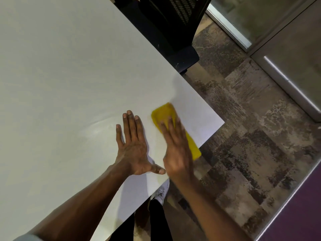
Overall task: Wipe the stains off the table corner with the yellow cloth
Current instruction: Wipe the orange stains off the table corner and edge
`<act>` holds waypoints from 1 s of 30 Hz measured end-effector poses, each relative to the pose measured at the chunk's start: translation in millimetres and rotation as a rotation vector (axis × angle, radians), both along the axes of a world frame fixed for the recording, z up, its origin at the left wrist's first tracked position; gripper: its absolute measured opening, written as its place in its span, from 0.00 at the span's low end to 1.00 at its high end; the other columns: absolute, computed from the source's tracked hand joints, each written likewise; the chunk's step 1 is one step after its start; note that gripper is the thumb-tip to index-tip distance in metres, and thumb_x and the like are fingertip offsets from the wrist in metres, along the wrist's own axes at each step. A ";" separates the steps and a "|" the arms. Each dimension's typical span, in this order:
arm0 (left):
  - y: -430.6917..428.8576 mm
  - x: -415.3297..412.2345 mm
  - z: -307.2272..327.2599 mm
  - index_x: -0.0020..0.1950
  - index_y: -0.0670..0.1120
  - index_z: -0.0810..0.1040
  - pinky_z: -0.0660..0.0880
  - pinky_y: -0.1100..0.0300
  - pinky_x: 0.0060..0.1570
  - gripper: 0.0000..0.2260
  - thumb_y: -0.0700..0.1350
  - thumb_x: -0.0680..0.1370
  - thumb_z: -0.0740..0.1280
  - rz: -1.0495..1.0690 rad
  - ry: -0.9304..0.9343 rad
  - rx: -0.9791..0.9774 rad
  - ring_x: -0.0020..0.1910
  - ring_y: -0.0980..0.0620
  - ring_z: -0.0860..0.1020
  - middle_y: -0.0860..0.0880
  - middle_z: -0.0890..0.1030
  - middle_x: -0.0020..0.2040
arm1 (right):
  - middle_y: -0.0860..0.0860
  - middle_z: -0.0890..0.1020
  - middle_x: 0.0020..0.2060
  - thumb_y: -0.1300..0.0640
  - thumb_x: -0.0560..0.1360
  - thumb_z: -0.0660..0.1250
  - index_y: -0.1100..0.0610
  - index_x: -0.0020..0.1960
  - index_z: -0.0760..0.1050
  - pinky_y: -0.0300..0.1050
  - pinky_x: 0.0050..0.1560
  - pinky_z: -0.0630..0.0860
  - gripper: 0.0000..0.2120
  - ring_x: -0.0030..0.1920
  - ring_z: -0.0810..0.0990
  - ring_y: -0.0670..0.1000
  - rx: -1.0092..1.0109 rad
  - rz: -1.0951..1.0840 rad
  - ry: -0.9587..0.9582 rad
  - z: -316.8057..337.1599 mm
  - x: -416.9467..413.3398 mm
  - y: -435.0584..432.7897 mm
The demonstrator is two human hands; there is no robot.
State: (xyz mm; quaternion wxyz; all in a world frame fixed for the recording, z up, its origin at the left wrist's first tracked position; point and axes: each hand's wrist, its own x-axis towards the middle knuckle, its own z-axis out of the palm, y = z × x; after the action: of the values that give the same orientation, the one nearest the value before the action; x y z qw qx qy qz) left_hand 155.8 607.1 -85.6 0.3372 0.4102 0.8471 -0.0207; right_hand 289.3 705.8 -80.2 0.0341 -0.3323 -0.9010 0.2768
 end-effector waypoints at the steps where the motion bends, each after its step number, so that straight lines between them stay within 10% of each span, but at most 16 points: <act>1: -0.3 0.3 -0.7 0.78 0.36 0.18 0.31 0.28 0.81 0.86 0.91 0.48 0.60 -0.002 0.003 0.005 0.80 0.34 0.19 0.34 0.17 0.78 | 0.53 0.54 0.85 0.76 0.71 0.61 0.54 0.85 0.56 0.62 0.84 0.57 0.45 0.86 0.47 0.57 -0.006 0.008 0.010 1.4 15.6 -17.0; 5: -0.9 0.2 -3.3 0.80 0.36 0.21 0.32 0.28 0.81 0.86 0.92 0.48 0.58 -0.010 0.006 0.023 0.81 0.34 0.21 0.34 0.19 0.80 | 0.51 0.56 0.85 0.64 0.73 0.53 0.53 0.84 0.58 0.61 0.84 0.57 0.39 0.86 0.48 0.56 -0.050 0.061 0.011 1.3 30.1 -21.9; 15: 1.9 -1.3 4.0 0.78 0.36 0.19 0.30 0.28 0.80 0.86 0.91 0.50 0.63 -0.016 -0.016 -0.027 0.79 0.35 0.17 0.36 0.16 0.78 | 0.55 0.54 0.85 0.75 0.72 0.60 0.54 0.84 0.56 0.56 0.85 0.51 0.44 0.86 0.48 0.59 0.087 -0.039 -0.022 -13.2 -86.2 101.6; 25: -0.1 -1.5 -0.2 0.78 0.37 0.18 0.31 0.28 0.80 0.86 0.93 0.48 0.58 -0.018 -0.015 -0.005 0.80 0.35 0.18 0.35 0.18 0.79 | 0.52 0.54 0.86 0.69 0.71 0.48 0.54 0.85 0.56 0.63 0.82 0.60 0.42 0.86 0.47 0.57 -0.008 0.050 0.019 -2.4 41.2 -13.2; 30: 0.4 -2.3 2.5 0.79 0.38 0.19 0.25 0.32 0.78 0.87 0.92 0.48 0.61 -0.020 -0.024 -0.026 0.79 0.37 0.17 0.36 0.17 0.79 | 0.52 0.51 0.86 0.77 0.70 0.59 0.52 0.85 0.54 0.59 0.85 0.54 0.47 0.86 0.44 0.57 0.010 -0.016 -0.004 -7.1 -4.8 46.4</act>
State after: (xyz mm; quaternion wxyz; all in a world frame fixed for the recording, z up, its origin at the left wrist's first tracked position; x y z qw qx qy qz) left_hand 153.4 607.6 -83.1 0.3525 0.4144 0.8385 -0.0300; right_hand 284.6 752.2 -87.4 0.0362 -0.3396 -0.8998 0.2715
